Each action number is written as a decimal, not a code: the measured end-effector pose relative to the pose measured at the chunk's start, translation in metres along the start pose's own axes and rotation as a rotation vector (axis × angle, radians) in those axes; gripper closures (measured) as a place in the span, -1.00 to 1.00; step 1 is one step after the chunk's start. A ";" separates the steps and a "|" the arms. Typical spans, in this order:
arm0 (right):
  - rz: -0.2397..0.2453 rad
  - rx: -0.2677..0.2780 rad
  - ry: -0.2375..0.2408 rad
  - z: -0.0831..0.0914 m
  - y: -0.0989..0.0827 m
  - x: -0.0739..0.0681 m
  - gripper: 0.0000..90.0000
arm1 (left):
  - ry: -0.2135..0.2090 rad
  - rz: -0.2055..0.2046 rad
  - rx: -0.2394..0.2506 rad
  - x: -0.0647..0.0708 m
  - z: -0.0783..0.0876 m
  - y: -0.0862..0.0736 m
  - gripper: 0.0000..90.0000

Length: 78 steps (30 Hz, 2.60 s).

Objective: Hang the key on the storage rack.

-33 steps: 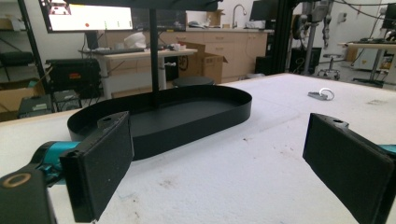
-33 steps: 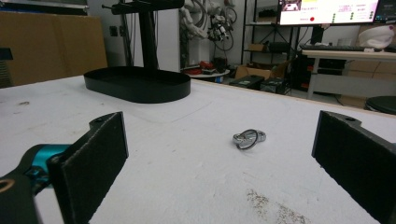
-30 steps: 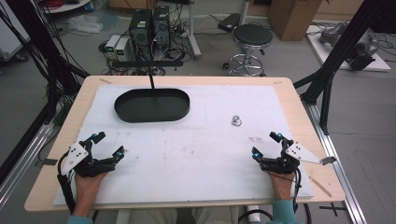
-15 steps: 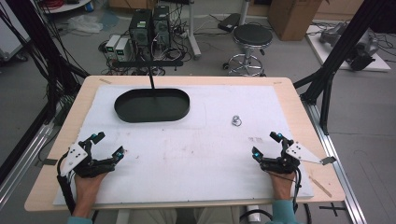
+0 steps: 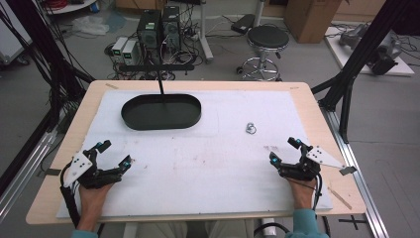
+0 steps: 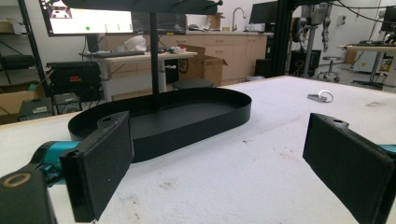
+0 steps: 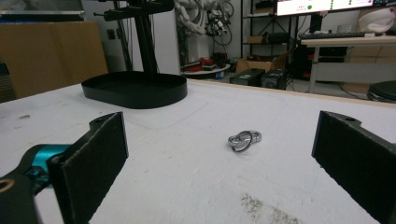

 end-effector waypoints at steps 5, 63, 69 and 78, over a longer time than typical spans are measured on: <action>0.011 -0.072 0.024 -0.009 0.012 0.003 -0.93 | 0.000 0.002 0.002 0.000 0.000 0.000 -0.80; 0.072 -0.840 0.258 -0.127 -0.035 0.046 -0.87 | -0.002 0.005 0.000 -0.001 0.000 0.000 -0.81; 0.057 -0.897 0.261 -0.125 -0.044 0.047 -0.56 | -0.001 0.004 0.000 -0.001 0.000 0.000 -0.81; 0.042 -0.952 0.244 -0.124 -0.055 0.049 -0.25 | 0.000 0.007 0.001 -0.001 0.000 0.000 -0.81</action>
Point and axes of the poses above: each handheld gripper's, and its own axes: z roughly backward along the jaws, y roughly out of its top, x roughly to its right, the point moved 9 cm from there along -z, roughly forward along the jaws, and after that the axes turned 13 degrees about x, right-handed, at the moved point
